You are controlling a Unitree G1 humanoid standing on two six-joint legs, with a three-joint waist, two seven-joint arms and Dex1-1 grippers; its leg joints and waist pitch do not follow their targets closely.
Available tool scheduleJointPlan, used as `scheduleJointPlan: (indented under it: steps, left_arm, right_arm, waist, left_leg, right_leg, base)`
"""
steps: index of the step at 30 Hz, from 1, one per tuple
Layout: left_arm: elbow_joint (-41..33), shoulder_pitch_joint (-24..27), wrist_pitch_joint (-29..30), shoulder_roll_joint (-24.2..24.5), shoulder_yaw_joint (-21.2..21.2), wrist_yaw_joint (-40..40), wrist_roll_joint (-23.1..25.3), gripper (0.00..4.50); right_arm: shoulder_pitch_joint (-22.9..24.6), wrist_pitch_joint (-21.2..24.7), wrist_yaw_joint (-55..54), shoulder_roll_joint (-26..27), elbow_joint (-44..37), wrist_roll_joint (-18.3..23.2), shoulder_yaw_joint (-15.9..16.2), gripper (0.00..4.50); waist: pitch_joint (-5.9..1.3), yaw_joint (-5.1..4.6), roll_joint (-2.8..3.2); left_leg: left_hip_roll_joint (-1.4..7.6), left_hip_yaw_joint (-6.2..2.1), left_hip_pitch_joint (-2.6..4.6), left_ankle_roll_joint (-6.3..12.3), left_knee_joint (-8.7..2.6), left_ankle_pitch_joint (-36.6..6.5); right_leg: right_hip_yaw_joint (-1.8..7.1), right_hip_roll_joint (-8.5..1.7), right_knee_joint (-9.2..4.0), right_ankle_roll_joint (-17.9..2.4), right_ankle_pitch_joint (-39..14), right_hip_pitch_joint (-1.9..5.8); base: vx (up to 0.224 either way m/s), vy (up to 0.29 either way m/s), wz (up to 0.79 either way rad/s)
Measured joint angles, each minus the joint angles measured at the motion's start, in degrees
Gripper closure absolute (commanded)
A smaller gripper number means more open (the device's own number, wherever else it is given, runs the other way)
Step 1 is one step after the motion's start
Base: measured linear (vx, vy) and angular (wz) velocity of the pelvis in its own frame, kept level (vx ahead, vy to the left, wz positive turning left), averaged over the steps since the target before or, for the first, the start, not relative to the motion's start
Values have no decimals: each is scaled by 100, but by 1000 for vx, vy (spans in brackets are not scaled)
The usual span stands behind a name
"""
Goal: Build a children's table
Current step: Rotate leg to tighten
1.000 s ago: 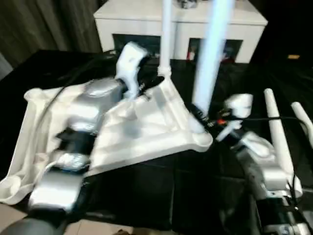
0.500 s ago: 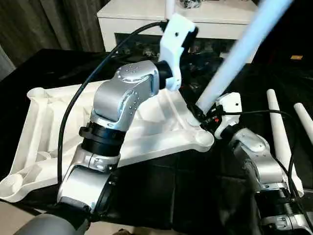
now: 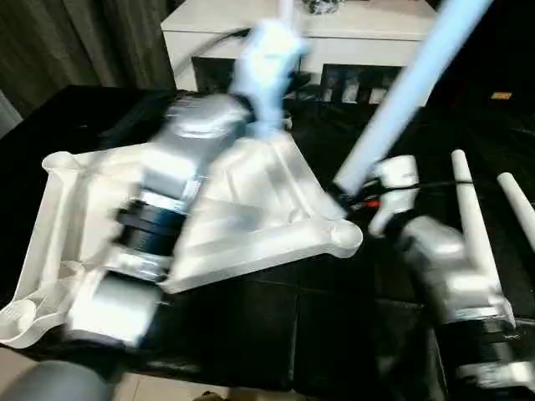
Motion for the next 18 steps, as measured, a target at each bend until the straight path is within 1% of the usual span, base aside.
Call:
scheduleJointPlan:
  steps: [1, 2, 3, 4, 5, 6, 7, 9, 10, 11, 12, 14, 18]
  left_arm:
    - [-297, 339, 2, 305, -236, -618, -79, 269]
    - [-515, 661, 16, 517, -495, -1074, -133, 269]
    - [-577, 939, 34, 591, -672, -1349, -140, 269]
    - [-575, 1272, 61, 600, -844, -1583, -141, 264]
    - [-566, 1447, 70, 586, -977, -1698, -143, 249]
    - [-552, 1541, 49, 554, -1107, -1785, -153, 235]
    - [-553, 1595, 4, 510, -1250, -1884, -185, 232]
    - [-553, 1629, -216, 443, -1382, -2003, -190, 232]
    - [-546, 1662, -342, 442, -1466, -2114, -185, 210]
    - [-535, 1700, -469, 451, -1550, -2151, -131, 210]
    - [-496, 1746, -564, 441, -1631, -2156, -52, 192]
    - [-336, 1882, -610, 396, -1711, -2105, 91, 185]
    - [12, 1861, -657, 357, -1747, -1854, 374, 187]
  right_arm:
    - [-39, 318, 362, -283, -108, 125, 86, 264]
    - [-21, 499, 626, -555, -180, 200, 91, 264]
    - [-23, 617, 769, -747, -185, 231, 16, 264]
    - [-29, 700, 888, -880, -191, 258, -79, 264]
    - [-28, 743, 953, -908, -196, 308, -112, 264]
    - [-15, 798, 1051, -941, -225, 356, -98, 264]
    - [8, 864, 1156, -963, -276, 382, -56, 264]
    - [112, 992, 1293, -1028, -403, 443, 4, 264]
    - [164, 1054, 1349, -1072, -462, 445, 47, 264]
    - [192, 1105, 1373, -1097, -486, 444, 57, 264]
    - [222, 1145, 1385, -1132, -504, 444, 59, 264]
    - [240, 1209, 1391, -1163, -526, 444, 59, 264]
    - [243, 1229, 1367, -1120, -533, 426, 61, 264]
  waist:
    - [-11, 3, 18]
    - [-17, 22, 29]
    - [-14, 38, 24]
    - [-3, 65, 7]
    - [3, 80, -2]
    - [4, 91, -4]
    - [4, 98, -4]
    - [4, 99, -5]
    - [4, 86, -5]
    - [4, 72, -5]
    - [4, 66, -5]
    - [5, 34, -6]
    - [3, -9, -3]
  left_leg:
    - [-2, 2, -1, 5, 0, -3]
    - [-2, 4, 3, 12, -1, -9]
    - [-1, 5, 2, 13, -1, -8]
    - [1, 5, -5, 10, 0, -5]
    - [2, 5, -5, 10, 8, -4]
    - [4, 5, -6, 10, 16, -5]
    - [4, 8, -4, 5, 19, -3]
    - [4, 10, 7, 5, 21, 3]
    - [4, 15, 16, -16, 21, -9]
    - [3, 18, 17, -22, 21, -12]
    - [3, 18, 18, -23, 21, -12]
    - [3, 21, 18, -26, 21, -10]
    - [3, 20, 20, -30, 20, -8]
  right_leg:
    - [3, -1, -8, 0, 0, 0]
    - [4, -1, -11, -3, -3, 5]
    - [3, -1, -9, -5, -4, 5]
    - [2, 0, -5, -5, -4, -2]
    - [1, 0, 5, -5, -4, -3]
    - [1, 0, 10, -5, -4, -3]
    - [3, -3, 15, -5, -3, -3]
    - [6, -4, 17, -7, -1, 9]
    - [13, -4, 18, -7, 0, 13]
    - [17, -4, 18, -6, 3, 13]
    - [19, -4, 18, -5, 4, 14]
    - [23, -4, 18, -1, 8, 13]
    - [23, -2, 18, 3, 13, 12]
  base:
    - [0, 0, 0]
    - [0, 0, 0]
    - [0, 0, 0]
    - [0, 0, 0]
    - [0, 0, 0]
    - [0, 0, 0]
    - [0, 0, 0]
    - [0, 0, 0]
    - [0, 0, 0]
    - [0, 0, 0]
    - [0, 0, 0]
    - [0, 0, 0]
    - [0, 0, 0]
